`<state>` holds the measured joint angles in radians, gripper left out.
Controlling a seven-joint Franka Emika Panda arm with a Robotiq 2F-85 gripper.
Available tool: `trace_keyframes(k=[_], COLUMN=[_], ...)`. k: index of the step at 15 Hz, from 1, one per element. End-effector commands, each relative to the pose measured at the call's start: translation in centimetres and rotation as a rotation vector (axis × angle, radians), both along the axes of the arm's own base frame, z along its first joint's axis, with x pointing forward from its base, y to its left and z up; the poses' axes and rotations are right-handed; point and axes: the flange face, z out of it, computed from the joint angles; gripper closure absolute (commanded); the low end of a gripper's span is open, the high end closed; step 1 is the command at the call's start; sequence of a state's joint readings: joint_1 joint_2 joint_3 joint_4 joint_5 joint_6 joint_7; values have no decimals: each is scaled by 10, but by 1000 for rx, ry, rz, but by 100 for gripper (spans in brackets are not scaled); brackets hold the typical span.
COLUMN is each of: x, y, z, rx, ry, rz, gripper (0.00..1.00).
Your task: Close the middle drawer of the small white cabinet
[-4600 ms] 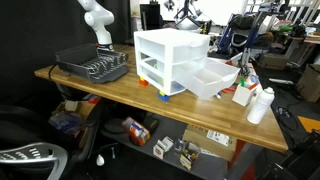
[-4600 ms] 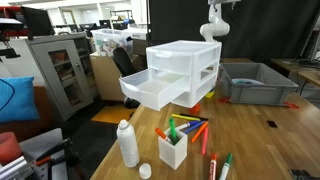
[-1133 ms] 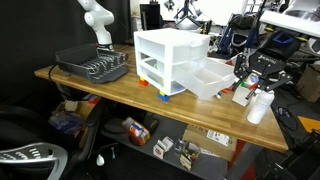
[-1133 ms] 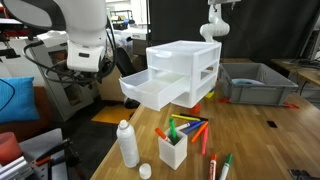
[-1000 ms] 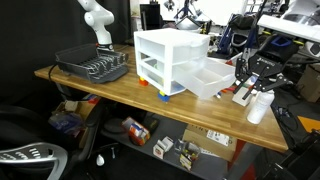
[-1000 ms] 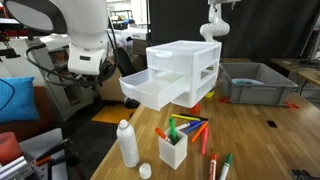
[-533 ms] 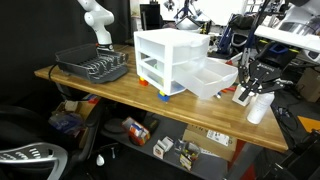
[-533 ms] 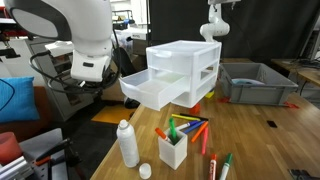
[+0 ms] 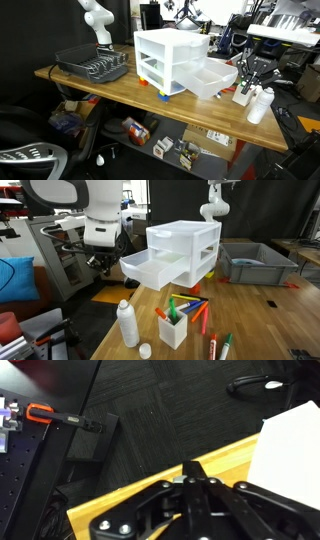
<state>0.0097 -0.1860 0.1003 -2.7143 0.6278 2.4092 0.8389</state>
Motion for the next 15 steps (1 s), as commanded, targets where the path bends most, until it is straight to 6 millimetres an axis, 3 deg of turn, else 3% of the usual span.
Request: trace_keyframes(k=[1,15], x=[19,92], y=[-1,-2], z=[-2,-9], rx=[-38,-83], ry=[41,93], rz=[42,169], gripper=[100,100])
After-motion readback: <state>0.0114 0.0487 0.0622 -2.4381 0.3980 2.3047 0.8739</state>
